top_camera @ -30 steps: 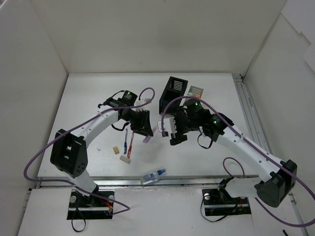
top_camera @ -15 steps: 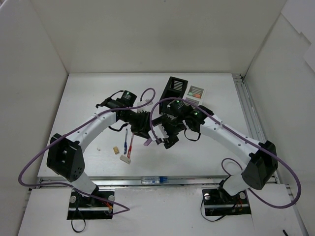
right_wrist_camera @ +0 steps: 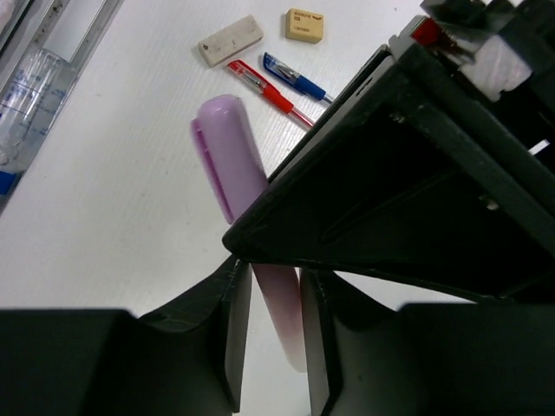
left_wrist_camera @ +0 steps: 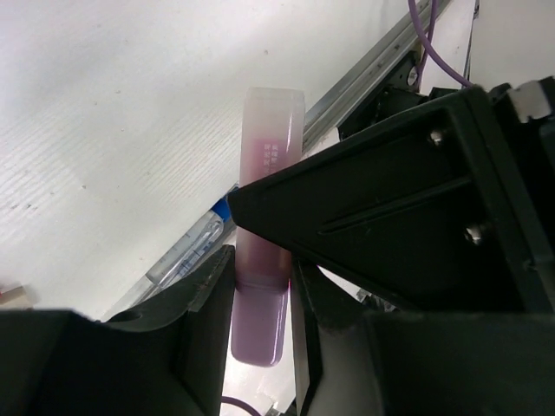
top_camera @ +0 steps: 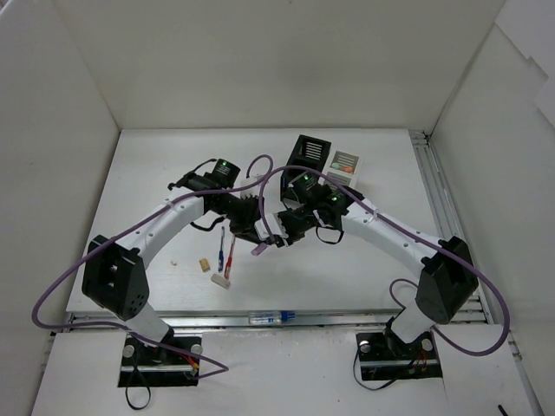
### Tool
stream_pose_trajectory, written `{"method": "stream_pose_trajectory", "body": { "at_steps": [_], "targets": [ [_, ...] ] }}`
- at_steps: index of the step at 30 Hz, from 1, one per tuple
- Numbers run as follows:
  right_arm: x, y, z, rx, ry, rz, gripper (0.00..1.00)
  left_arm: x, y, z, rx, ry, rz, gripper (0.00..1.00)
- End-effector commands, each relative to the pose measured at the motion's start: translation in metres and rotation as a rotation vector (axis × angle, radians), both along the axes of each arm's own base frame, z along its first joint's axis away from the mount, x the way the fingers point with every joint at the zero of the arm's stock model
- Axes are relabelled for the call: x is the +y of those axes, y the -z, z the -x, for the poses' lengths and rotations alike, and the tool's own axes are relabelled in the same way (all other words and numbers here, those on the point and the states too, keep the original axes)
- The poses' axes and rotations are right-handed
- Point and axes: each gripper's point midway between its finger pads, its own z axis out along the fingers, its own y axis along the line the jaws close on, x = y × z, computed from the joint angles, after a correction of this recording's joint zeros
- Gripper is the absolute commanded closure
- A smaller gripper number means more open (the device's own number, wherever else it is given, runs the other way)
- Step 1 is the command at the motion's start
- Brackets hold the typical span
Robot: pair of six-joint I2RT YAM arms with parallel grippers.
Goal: Sort the stationery into containers
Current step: Place the pen in the storage box.
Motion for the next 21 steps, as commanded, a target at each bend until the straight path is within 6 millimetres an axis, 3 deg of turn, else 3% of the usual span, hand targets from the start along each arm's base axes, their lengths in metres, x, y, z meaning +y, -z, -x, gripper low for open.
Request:
{"method": "stream_pose_trajectory", "body": {
  "at_steps": [1, 4, 7, 8, 10, 11, 14, 15, 19, 21],
  "targets": [
    [0.026, -0.028, -0.007, -0.029, 0.004, -0.146, 0.78, -0.011, -0.046, -0.005, -0.129, 0.027, 0.117, 1.00],
    [0.029, -0.026, -0.012, -0.036, 0.029, -0.168, 0.85, -0.012, -0.052, -0.004, -0.147, 0.038, 0.143, 1.00],
    [0.031, -0.028, -0.017, -0.053, 0.039, -0.185, 1.00, -0.012, -0.058, -0.003, -0.175, 0.040, 0.152, 1.00],
    [0.031, -0.029, -0.019, -0.055, 0.042, -0.190, 1.00, -0.011, -0.059, -0.004, -0.188, 0.040, 0.151, 0.97],
    [0.028, -0.034, -0.027, -0.064, 0.065, -0.200, 1.00, -0.009, -0.063, -0.006, -0.219, 0.030, 0.144, 0.67],
    [0.027, -0.034, -0.028, -0.062, 0.069, -0.203, 1.00, -0.006, -0.066, -0.009, -0.238, 0.017, 0.144, 0.40],
    [0.018, -0.041, -0.039, -0.040, 0.110, -0.227, 1.00, 0.009, -0.076, -0.028, -0.316, -0.072, 0.127, 0.07],
    [0.016, -0.042, -0.041, -0.039, 0.119, -0.229, 1.00, 0.013, -0.079, -0.034, -0.344, -0.099, 0.126, 0.01],
    [-0.002, -0.046, -0.065, -0.040, 0.211, -0.242, 1.00, 0.048, -0.108, -0.059, -0.484, -0.248, 0.123, 0.00],
    [-0.006, -0.049, -0.074, -0.015, 0.265, -0.265, 1.00, 0.063, -0.124, -0.063, -0.560, -0.319, 0.106, 0.00]
  ]
}}
